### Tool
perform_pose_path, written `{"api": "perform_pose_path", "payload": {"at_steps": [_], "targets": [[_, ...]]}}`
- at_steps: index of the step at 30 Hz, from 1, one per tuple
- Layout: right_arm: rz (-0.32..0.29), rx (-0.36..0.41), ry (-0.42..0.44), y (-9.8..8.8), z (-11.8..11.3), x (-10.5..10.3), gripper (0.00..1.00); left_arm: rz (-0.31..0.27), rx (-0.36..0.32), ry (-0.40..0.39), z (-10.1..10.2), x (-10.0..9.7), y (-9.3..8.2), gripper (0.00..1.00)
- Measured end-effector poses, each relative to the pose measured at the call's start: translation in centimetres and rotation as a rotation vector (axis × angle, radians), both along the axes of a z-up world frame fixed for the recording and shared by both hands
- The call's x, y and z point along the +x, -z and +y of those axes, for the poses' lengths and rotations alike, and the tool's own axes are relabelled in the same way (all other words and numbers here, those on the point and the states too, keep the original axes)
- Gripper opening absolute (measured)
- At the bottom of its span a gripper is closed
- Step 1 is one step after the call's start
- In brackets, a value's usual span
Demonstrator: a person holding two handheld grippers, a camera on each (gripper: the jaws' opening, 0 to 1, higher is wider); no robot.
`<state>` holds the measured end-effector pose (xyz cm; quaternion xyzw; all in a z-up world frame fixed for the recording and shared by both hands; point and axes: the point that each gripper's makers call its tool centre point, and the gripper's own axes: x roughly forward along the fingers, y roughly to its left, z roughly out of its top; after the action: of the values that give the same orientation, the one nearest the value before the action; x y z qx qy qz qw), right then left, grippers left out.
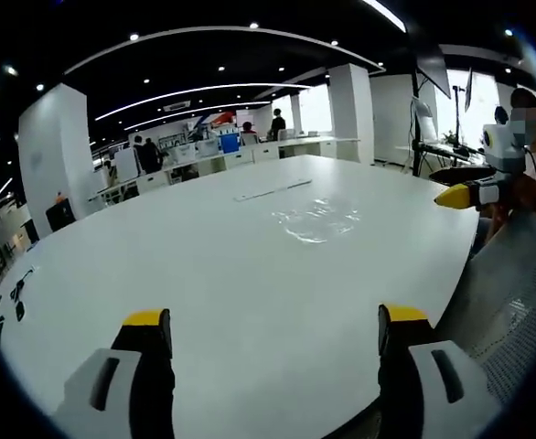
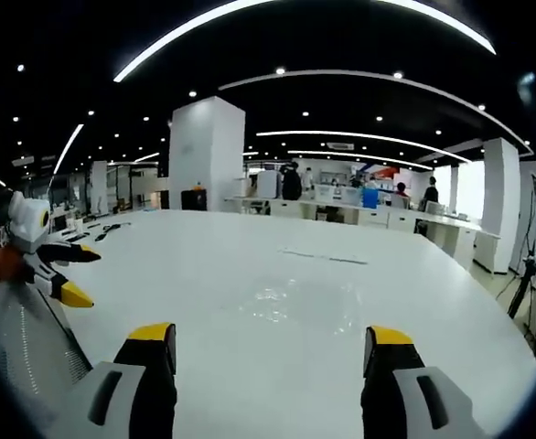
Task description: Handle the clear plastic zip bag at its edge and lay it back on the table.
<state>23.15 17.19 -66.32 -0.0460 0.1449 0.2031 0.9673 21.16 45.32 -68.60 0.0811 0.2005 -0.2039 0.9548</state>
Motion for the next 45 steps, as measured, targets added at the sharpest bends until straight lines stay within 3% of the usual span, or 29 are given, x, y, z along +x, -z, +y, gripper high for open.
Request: {"api": "perform_pose_path", "payload": {"at_steps": [10, 28, 33, 35, 40, 45], "targets": [[0.039, -0.028, -0.022, 0.8, 0.3, -0.3, 0.81, -0.030, -0.016, -0.021, 0.4, 0.2, -0.6, 0.91], [0.009, -0.001, -0.004, -0.1, 0.0, -0.2, 0.84, -0.057, -0.037, -0.007, 0.2, 0.4, -1.0, 0.90], [0.040, -0.008, -0.010, 0.4, 0.1, -0.3, 0.83, -0.032, -0.037, -0.010, 0.3, 0.4, -0.4, 0.92], [0.065, -0.014, -0.018, 0.9, 0.2, -0.3, 0.83, -0.012, 0.010, 0.013, 0.1, 0.2, 0.3, 0.92], [0.078, 0.005, -0.038, 0.8, 0.5, -0.3, 0.84, -0.008, 0.000, 0.018, 0.2, 0.3, 0.2, 0.93], [0.102, 0.021, -0.059, 0.6, 1.0, 0.3, 0.81, 0.022, 0.041, 0.043, 0.5, 0.1, 0.4, 0.91]]}}
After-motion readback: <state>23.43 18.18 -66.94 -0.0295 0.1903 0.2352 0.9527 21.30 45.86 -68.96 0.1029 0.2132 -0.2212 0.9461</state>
